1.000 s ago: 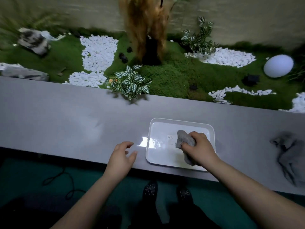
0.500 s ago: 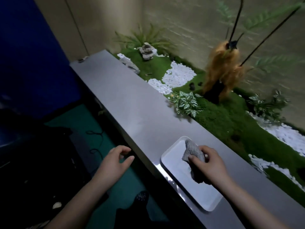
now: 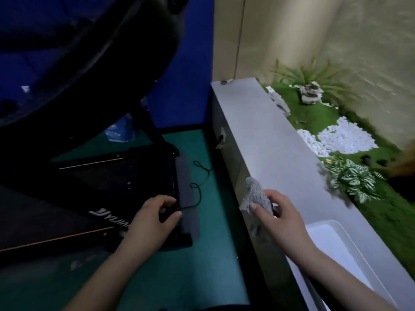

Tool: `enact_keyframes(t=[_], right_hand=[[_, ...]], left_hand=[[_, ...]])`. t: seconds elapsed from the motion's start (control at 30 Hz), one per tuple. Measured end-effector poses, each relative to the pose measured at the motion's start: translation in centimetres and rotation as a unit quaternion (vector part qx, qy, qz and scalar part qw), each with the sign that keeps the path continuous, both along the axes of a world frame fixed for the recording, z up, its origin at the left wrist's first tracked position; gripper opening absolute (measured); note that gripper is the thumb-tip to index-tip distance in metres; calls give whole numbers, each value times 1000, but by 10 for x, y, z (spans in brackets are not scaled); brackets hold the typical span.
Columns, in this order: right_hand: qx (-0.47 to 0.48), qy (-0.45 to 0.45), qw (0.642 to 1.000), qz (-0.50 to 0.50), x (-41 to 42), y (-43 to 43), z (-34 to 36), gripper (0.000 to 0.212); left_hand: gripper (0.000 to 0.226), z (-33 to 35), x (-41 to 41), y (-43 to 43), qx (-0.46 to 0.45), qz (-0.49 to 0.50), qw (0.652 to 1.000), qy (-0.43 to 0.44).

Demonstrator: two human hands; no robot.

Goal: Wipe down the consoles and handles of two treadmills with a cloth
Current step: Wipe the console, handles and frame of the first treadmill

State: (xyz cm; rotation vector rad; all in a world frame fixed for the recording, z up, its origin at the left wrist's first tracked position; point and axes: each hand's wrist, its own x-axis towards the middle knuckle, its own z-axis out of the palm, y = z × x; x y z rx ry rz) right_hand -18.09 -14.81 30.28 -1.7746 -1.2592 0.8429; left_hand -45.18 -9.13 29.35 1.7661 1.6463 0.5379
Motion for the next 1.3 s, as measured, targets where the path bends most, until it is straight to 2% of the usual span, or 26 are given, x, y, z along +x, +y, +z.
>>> enact_keyframes(t=[0.1, 0.23, 0.43, 0.6, 0.73, 0.8, 0.9, 1.0, 1.07, 1.2, 1.3], right_hand=[[23, -12, 999, 19, -62, 25, 9, 22], [35, -7, 999, 33, -141, 48, 8, 14], [81, 13, 996, 33, -248, 78, 24, 24], [126, 22, 989, 73, -296, 97, 61, 24], [169, -23, 980, 106, -311, 119, 88, 33], [247, -96, 958, 107, -316, 131, 103, 41], [359, -283, 886, 82, -319, 160, 118, 55], [335, -393, 849, 117, -330, 189, 128, 58], [302, -453, 820, 179, -347, 195, 129, 55], [279, -465, 792, 281, -387, 201, 122, 60], [317, -455, 790, 261, -390, 213, 122, 42]], left_hand=[[30, 7, -58, 0, 22, 21, 1000, 6], [32, 18, -134, 2, 57, 37, 997, 23], [32, 37, -226, 11, 111, 60, 992, 19], [31, 63, -259, 32, 159, 59, 986, 1], [33, 83, -268, 56, 208, 78, 975, 16], [35, 91, -272, 68, 256, 93, 960, 63], [42, 101, -279, 87, 337, 131, 924, 123], [57, 106, -289, 105, 347, 155, 908, 176], [67, 107, -298, 118, 313, 146, 914, 211], [82, 107, -310, 138, 247, 109, 929, 254], [84, 112, -316, 146, 237, 74, 934, 257]])
